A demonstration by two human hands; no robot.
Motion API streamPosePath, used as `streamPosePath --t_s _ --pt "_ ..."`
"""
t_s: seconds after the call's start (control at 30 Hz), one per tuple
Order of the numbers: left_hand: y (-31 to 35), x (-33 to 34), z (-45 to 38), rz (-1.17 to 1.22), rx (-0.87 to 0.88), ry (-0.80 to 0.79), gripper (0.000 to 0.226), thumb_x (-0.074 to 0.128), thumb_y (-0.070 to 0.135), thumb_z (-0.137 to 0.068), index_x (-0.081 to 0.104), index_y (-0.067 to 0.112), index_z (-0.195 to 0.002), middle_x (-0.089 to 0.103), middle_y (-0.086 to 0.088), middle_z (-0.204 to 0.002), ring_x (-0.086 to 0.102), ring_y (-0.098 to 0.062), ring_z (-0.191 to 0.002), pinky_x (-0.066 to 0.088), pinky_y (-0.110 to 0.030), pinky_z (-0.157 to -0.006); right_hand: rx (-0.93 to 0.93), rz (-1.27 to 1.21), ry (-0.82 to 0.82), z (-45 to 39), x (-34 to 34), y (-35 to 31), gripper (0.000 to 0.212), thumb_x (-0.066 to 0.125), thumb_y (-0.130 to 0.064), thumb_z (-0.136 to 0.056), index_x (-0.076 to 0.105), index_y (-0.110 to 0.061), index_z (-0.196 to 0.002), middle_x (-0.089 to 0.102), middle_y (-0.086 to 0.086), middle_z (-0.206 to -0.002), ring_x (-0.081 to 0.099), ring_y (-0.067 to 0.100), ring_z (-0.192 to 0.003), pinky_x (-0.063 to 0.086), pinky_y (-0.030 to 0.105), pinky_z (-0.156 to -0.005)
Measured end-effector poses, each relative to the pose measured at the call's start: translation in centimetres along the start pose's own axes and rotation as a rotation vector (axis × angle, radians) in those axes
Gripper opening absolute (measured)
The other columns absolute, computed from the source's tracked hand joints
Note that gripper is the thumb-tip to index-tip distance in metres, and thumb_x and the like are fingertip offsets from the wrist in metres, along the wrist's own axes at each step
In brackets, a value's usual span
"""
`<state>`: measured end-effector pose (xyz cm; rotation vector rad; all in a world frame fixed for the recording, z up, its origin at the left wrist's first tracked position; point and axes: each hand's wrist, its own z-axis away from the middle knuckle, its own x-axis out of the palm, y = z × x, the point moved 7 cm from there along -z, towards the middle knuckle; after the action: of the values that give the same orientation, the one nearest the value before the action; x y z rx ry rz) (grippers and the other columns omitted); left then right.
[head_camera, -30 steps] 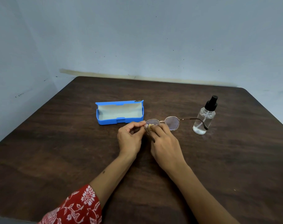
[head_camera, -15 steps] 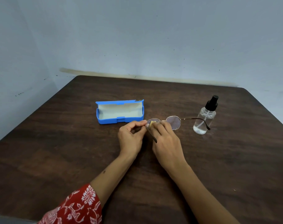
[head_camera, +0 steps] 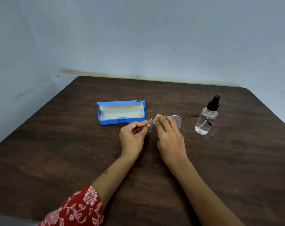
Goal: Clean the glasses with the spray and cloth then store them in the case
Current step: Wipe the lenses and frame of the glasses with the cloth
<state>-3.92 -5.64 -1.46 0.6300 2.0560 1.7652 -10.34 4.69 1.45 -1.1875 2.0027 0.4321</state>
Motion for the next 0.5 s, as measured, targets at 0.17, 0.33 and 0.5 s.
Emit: streamPosePath --t_s 0.17,0.33,0.5 --pt "-0.4 -0.2 -0.1 0.033 -0.028 0.016 0.019 0.072 0.001 -0.077 0.072 0.019 -0.084 0.073 0.000 -0.090 0.070 -0.009 -0.088 0.056 -0.027 -0.082 -0.084 0.041 -0.046 1.0 0.6 -1.3 0.036 0.039 -0.003 -0.076 0.070 -0.001 -0.094 0.067 0.010 -0.090 0.063 0.028 -0.089 0.054 0.033 -0.075" --pt "-0.1 0.0 0.0 0.028 -0.016 -0.001 0.017 0.071 -0.001 -0.077 0.071 0.015 -0.085 0.073 -0.003 -0.091 0.069 -0.004 -0.084 0.055 -0.020 -0.080 -0.042 0.011 -0.018 0.2 0.1 -0.6 0.040 0.037 -0.005 -0.076 0.069 0.002 -0.099 0.068 0.012 -0.098 0.062 0.027 -0.096 0.056 0.030 -0.074" --pt "-0.3 0.0 -0.1 0.044 -0.009 0.004 0.014 0.072 -0.001 -0.076 0.072 0.010 -0.086 0.073 -0.003 -0.090 0.070 -0.008 -0.086 0.056 -0.026 -0.083 -0.029 0.017 -0.026 0.6 0.3 -0.6 0.036 0.042 -0.005 -0.076 0.069 0.003 -0.099 0.067 0.012 -0.097 0.062 0.028 -0.094 0.053 0.033 -0.077"
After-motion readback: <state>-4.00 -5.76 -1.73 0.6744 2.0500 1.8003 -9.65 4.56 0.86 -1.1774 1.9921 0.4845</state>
